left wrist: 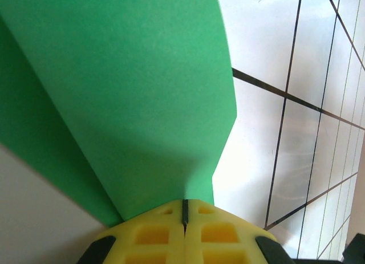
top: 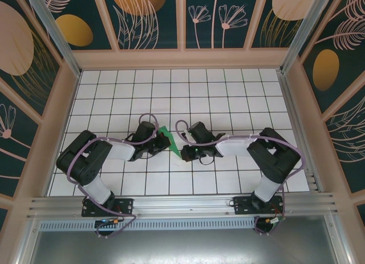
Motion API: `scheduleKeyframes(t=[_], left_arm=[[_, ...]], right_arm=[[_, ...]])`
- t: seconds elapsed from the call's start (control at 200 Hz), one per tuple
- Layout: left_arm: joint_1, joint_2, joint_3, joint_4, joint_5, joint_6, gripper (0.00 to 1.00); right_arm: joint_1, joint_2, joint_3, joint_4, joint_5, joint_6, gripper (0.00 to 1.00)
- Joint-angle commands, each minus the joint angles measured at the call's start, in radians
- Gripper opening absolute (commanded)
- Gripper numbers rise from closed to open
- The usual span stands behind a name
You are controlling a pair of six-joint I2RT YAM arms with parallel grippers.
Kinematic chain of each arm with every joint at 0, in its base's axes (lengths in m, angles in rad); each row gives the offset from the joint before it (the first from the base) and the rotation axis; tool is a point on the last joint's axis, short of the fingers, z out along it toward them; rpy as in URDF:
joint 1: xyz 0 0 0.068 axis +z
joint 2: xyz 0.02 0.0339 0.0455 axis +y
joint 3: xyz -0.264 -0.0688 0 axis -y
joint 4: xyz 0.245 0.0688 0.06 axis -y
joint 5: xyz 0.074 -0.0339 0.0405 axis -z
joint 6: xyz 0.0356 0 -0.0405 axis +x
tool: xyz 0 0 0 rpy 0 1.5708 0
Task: Fold a paper plane with a square sheet of paper (pick it up from the middle)
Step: Fold the wing for the fifth time at the center of the table.
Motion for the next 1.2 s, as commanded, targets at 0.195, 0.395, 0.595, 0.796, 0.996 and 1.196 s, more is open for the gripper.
scheduleKeyframes(t=[0.195,0.395,0.595,0.796,0.996,1.196], left_arm=[[0.026,0.050,-0.036,-0.181,-0.178,0.040,0.00],[0.027,0.027,-0.027,-0.182,-0.162,0.038,0.00],[0.027,-0.042,-0.034,-0.165,-0.139,0.038,0.00],[0.026,-0.059,-0.026,-0.134,-0.096,0.048,0.01],[0.028,-0.048,-0.041,-0.091,-0.043,0.063,0.00],[0.026,-0.055,-0.067,-0.058,0.001,0.106,0.00]], right_arm=[[0.006,-0.043,0.062,0.054,0.020,0.042,0.00],[0.002,0.063,0.128,0.064,0.011,0.050,0.00],[0.001,0.134,0.149,0.058,-0.029,0.029,0.00],[-0.002,0.145,0.142,0.030,-0.023,0.022,0.00],[0.000,0.053,0.142,0.061,-0.031,0.022,0.00],[0.004,0.106,0.146,0.106,-0.076,0.050,0.00]])
